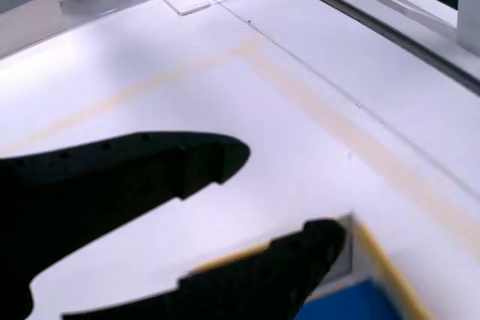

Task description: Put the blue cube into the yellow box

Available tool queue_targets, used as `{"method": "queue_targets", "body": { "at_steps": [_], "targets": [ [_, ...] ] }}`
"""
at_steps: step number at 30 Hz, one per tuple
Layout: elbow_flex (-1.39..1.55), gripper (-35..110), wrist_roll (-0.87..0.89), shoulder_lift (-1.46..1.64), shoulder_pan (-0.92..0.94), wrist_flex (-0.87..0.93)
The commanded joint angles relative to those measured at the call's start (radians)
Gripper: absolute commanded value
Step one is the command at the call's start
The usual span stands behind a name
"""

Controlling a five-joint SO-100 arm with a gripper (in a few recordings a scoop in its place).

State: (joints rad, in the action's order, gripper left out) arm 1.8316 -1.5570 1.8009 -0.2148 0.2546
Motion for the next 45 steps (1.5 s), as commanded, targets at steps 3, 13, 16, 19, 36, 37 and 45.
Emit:
{"method": "queue_targets", "body": {
  "at_steps": [3,13,16,19,36,37,45],
  "targets": [
    [0.282,20,-0.031,0.425,0.000,0.041],
    [0.830,20,-0.087,0.979,0.048,0.192],
    [0.940,20,-0.101,1.109,0.081,0.259],
    [1.029,20,-0.115,1.210,0.110,0.330],
    [1.313,8,-0.135,1.543,0.179,0.764],
    [1.313,8,-0.127,1.545,0.179,0.788],
    [1.313,0,-0.091,1.545,0.169,0.986]
  ]
}}
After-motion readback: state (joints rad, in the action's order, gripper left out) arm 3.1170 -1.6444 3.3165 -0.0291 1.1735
